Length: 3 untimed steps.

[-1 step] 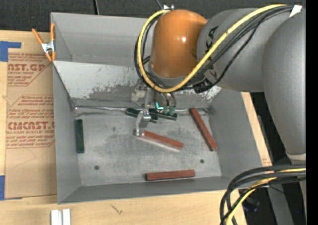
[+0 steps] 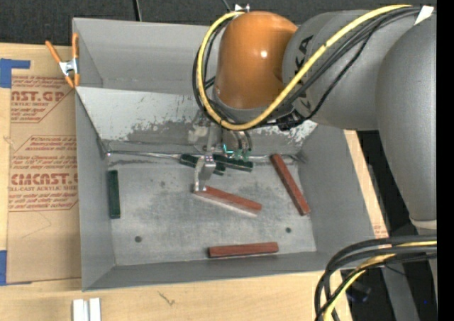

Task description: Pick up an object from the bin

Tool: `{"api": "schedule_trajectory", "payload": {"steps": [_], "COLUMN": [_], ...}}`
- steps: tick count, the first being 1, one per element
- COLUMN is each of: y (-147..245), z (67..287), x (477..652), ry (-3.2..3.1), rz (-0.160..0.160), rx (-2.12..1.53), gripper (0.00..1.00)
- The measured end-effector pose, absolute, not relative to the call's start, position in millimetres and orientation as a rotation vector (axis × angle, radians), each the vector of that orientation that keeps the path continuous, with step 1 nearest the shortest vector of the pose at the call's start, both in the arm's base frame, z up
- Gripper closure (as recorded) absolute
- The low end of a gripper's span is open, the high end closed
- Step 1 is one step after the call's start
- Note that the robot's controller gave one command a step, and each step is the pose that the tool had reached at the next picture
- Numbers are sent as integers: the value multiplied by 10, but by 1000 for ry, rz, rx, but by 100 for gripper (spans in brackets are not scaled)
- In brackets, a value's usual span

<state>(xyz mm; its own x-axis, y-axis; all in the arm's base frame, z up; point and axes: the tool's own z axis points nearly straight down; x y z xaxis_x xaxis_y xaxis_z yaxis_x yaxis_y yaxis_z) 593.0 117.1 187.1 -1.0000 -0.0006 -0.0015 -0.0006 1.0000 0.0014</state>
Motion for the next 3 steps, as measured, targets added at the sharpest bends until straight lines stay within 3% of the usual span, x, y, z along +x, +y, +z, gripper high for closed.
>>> {"api": "schedule_trajectory", "payload": {"steps": [1,2,3], "y": [1022,756,756], "z": [1515,796,796], "x": [5911,5809,5809], "ry": [3132,3127,3127], "rz": [2,4,4], "rx": [-137,-103,-104], "gripper": [0,100,100]}}
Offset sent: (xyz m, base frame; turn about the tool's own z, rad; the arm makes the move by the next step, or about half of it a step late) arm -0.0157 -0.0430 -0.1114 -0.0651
